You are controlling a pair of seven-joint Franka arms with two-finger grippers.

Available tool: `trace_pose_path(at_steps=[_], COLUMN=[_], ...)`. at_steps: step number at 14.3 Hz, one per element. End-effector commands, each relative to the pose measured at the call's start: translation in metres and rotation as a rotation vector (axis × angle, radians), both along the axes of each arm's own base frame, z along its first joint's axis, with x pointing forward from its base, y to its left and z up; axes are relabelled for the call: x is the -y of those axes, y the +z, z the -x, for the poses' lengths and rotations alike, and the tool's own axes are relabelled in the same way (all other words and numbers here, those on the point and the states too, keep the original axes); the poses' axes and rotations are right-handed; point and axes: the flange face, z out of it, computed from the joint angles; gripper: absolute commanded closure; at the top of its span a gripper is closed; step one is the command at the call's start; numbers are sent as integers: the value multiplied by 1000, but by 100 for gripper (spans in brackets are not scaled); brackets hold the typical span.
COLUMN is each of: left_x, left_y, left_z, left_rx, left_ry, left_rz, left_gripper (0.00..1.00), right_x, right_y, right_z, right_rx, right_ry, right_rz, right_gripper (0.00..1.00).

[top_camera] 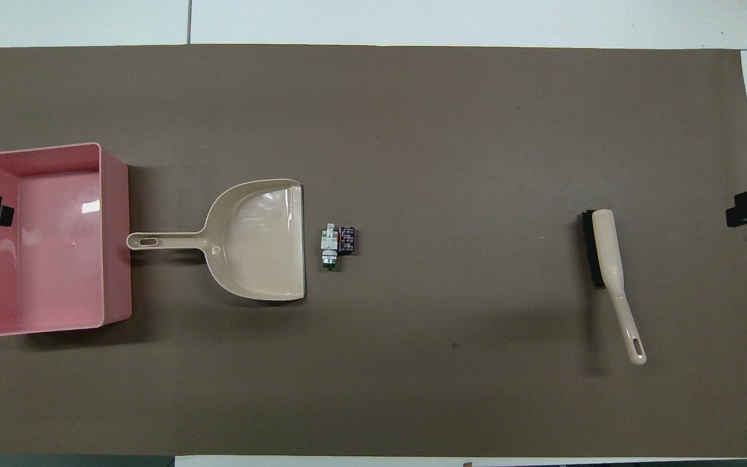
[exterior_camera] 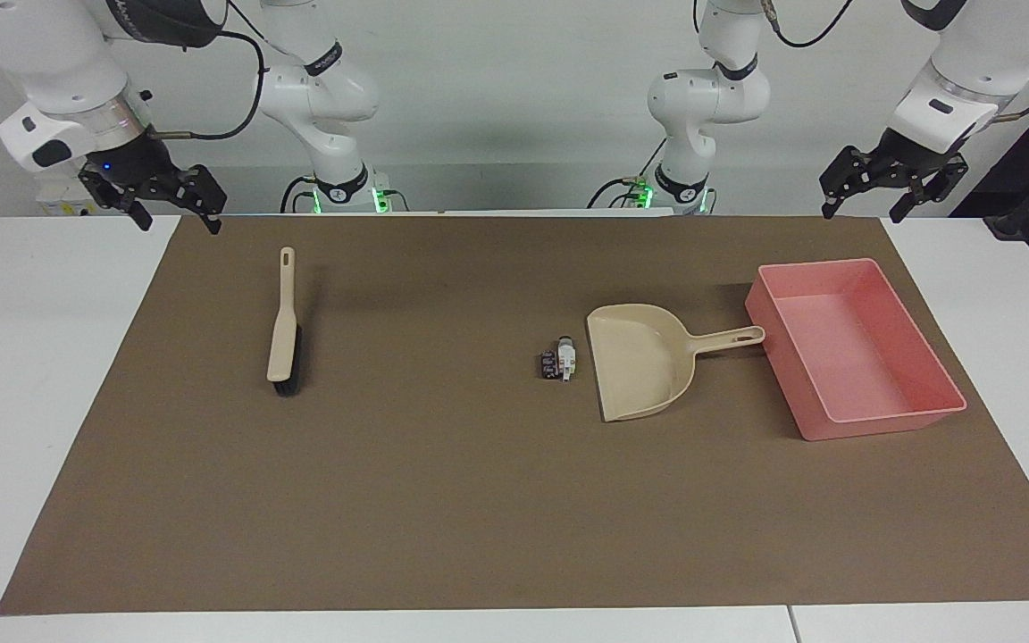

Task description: Clean e-waste and dump in bin

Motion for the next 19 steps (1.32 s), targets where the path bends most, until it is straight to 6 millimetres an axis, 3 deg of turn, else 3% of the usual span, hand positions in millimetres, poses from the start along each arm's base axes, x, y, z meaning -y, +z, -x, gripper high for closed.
trace_pose_path(at_steps=[1,12,16,19], left_x=[-3,-3,-2,0], left_y=[0,-1,-1,-1], left_z=[4,6,6,1], left_rx=[-11,-24,-22,13], left_ry=[-4,5,2,-17], left_rz=[3,2,2,3], left_gripper=[0,0,0,0], right_x=[1,0,-10,-37], right_y=[0,-6,-20,-57], right_z=[3,10,19,50], right_rx=[-6,-29,-56,-103], right_ry=[22,15,38,87], right_rz=[11,6,-12,-17], right_gripper=[1,1,1,1])
